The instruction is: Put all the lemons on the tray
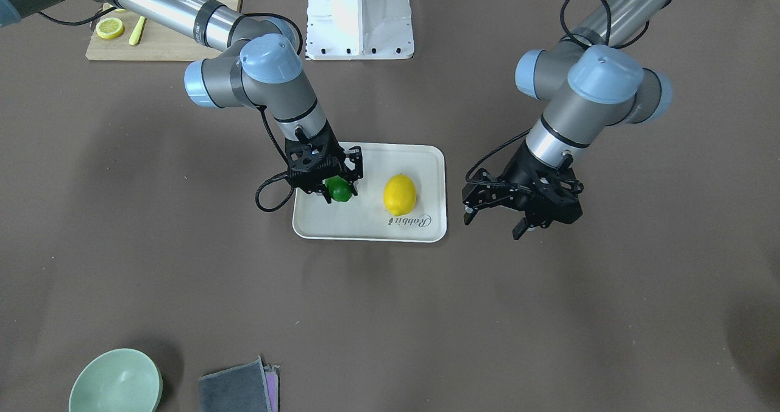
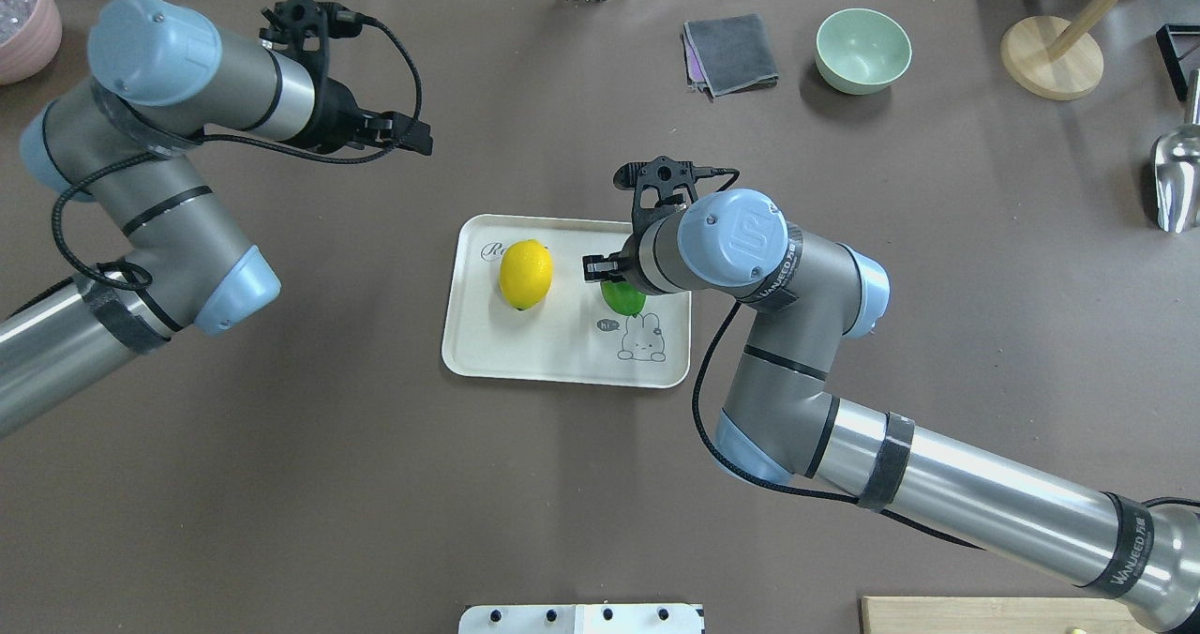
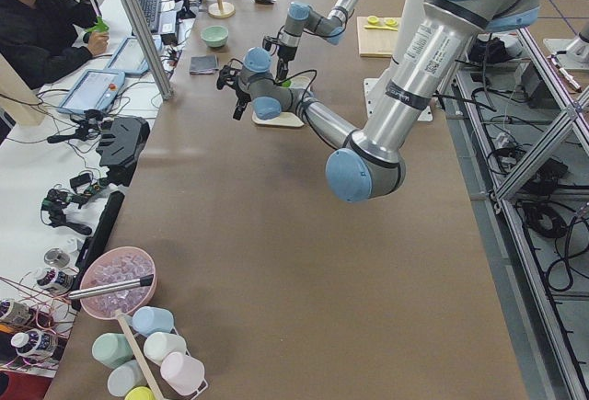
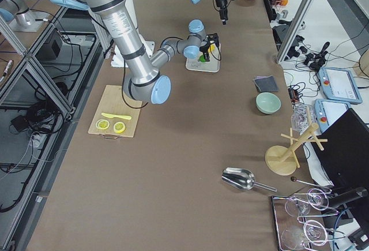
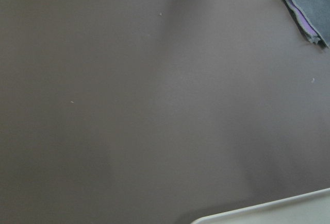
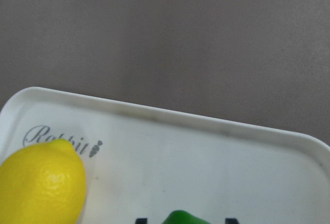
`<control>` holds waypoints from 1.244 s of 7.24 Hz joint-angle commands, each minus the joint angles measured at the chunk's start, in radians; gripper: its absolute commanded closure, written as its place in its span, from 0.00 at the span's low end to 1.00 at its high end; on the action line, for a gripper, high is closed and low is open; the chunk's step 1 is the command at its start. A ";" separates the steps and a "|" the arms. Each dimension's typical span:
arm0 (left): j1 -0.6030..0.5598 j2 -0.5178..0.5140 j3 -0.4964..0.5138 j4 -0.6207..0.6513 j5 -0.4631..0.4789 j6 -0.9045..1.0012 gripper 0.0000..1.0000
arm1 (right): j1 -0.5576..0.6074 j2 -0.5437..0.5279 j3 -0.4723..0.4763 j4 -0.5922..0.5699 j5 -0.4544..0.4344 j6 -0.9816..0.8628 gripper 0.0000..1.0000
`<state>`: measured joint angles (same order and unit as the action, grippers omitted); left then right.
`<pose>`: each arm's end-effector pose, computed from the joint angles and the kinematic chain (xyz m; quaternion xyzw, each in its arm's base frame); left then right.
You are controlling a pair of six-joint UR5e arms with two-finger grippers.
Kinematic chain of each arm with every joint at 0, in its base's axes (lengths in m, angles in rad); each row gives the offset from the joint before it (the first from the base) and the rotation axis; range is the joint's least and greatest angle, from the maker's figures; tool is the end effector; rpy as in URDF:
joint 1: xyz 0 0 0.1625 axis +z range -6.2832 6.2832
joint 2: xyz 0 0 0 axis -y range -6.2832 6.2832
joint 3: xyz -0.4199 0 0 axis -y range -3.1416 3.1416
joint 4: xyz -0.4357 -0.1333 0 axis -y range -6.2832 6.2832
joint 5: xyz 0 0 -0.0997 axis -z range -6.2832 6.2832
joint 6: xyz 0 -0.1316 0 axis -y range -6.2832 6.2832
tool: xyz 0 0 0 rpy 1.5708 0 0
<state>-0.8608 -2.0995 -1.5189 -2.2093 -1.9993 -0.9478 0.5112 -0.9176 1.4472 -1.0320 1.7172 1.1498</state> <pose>0.4294 -0.6202 0.2882 0.2164 0.5031 0.0134 0.8366 -0.6361 -0.4876 0.2512 0.1720 -0.4819 0.0015 0.8592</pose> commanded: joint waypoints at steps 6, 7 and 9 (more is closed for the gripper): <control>-0.209 0.134 0.010 -0.010 -0.079 0.283 0.02 | 0.394 -0.172 0.242 -0.180 0.462 -0.269 0.00; -0.269 0.182 0.014 0.005 -0.076 0.463 0.02 | 0.508 -0.276 0.242 -0.178 0.551 -0.473 0.00; -0.323 0.257 0.013 -0.012 -0.073 0.482 0.02 | 0.624 -0.461 0.236 -0.162 0.559 -0.752 0.00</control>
<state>-1.1496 -1.8912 -1.5043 -2.2122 -2.0755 -0.4954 1.0640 -1.2623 1.6815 -1.2024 2.2658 0.5612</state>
